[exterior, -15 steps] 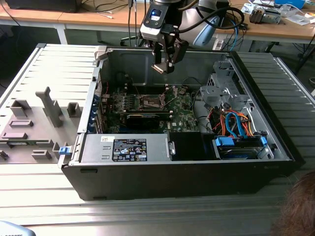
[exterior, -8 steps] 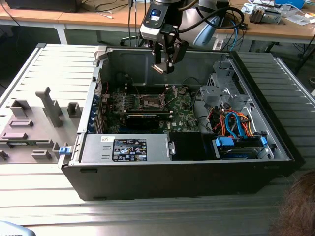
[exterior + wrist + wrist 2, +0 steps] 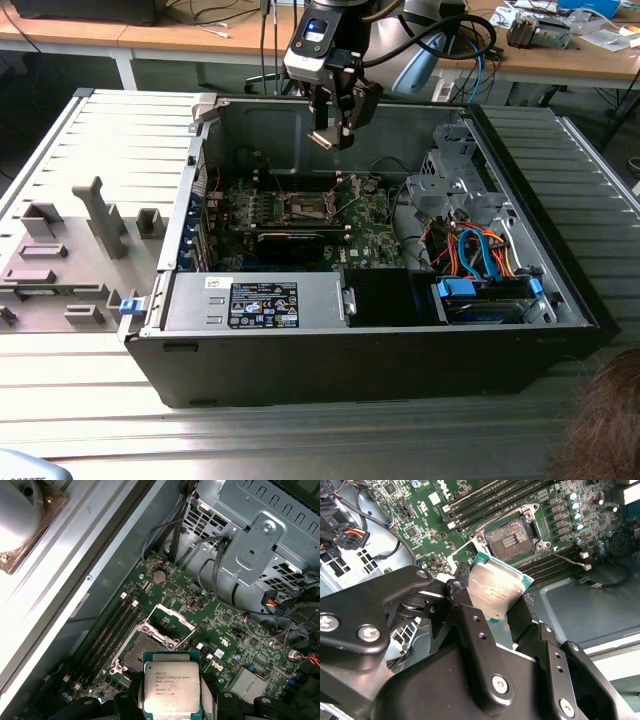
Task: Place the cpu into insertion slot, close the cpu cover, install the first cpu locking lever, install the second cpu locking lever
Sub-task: 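Place the cpu into insertion slot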
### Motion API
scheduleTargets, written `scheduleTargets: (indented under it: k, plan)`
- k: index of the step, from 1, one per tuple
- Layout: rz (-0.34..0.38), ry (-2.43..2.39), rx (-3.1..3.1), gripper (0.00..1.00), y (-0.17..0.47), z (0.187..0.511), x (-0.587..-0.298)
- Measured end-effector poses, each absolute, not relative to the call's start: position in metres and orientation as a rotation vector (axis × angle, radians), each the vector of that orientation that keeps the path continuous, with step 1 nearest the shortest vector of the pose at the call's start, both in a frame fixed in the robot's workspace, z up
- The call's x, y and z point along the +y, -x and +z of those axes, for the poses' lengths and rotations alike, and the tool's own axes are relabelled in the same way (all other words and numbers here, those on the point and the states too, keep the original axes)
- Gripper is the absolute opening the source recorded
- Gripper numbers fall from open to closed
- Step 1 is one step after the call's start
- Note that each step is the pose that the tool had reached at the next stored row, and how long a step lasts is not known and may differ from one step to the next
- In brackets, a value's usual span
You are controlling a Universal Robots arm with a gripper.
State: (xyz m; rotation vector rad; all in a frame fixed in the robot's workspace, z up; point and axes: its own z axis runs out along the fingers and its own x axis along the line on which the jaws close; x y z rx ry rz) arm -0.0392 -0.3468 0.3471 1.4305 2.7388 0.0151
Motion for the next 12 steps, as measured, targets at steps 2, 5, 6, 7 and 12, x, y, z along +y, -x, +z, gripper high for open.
scheduleTargets:
  k: [2,5,6,7,12]
  plan:
    - [0.015,-1.433,2.737,0.55,0.0392,0.3471,-0.3468]
    - [0.015,-1.437,2.735,0.55,0.0392,0.3471,-0.3468]
    - [0.015,-1.438,2.735,0.55,0.0392,0.3471,-0.3468]
    - [0.015,-1.439,2.734,0.55,0.0392,0.347,-0.3468]
    - [0.015,-1.445,2.731,0.55,0.0392,0.347,-0.3468]
